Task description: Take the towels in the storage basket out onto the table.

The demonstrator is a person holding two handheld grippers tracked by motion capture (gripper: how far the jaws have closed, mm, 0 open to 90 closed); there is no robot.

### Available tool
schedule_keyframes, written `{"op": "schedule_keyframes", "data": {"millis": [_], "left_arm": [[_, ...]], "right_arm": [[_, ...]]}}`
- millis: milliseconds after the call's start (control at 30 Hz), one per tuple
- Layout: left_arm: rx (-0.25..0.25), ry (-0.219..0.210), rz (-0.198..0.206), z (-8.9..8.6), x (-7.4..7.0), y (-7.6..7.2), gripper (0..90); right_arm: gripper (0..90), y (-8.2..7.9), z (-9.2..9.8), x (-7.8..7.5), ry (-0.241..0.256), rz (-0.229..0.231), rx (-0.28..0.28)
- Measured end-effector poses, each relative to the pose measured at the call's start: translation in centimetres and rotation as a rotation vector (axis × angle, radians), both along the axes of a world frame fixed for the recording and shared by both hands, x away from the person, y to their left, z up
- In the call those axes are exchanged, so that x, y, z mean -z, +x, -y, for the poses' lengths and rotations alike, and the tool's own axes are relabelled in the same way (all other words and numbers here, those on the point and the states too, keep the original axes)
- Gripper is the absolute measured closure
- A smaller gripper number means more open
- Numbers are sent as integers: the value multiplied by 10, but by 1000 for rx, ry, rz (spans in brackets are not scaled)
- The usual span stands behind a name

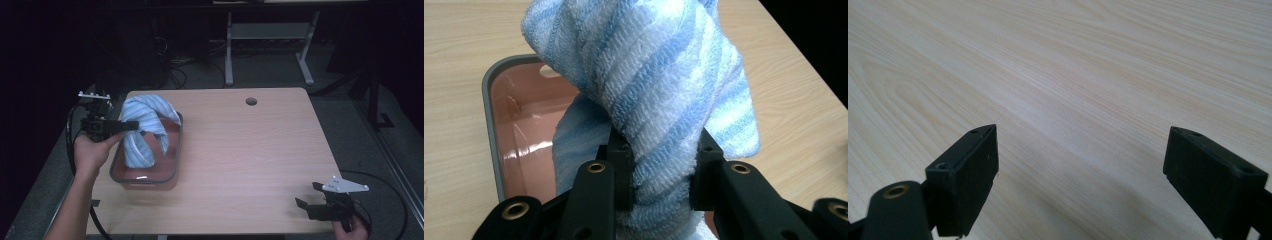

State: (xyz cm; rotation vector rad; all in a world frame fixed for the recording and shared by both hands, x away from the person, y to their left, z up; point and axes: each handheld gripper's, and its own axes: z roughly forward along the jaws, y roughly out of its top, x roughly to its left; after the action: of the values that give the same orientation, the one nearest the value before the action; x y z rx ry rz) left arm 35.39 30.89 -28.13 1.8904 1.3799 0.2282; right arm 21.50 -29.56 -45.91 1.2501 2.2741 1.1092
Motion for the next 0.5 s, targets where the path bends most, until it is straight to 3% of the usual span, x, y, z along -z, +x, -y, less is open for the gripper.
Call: {"op": "schedule_keyframes", "data": {"millis": [400,500], "left_arm": [[20,-32,-1,2,-9,2,696],[24,-22,-7,2,-10,4,695]], "right_arm": [[140,-1,1,0,1,3,5],[140,0,1,0,1,8,5]]}}
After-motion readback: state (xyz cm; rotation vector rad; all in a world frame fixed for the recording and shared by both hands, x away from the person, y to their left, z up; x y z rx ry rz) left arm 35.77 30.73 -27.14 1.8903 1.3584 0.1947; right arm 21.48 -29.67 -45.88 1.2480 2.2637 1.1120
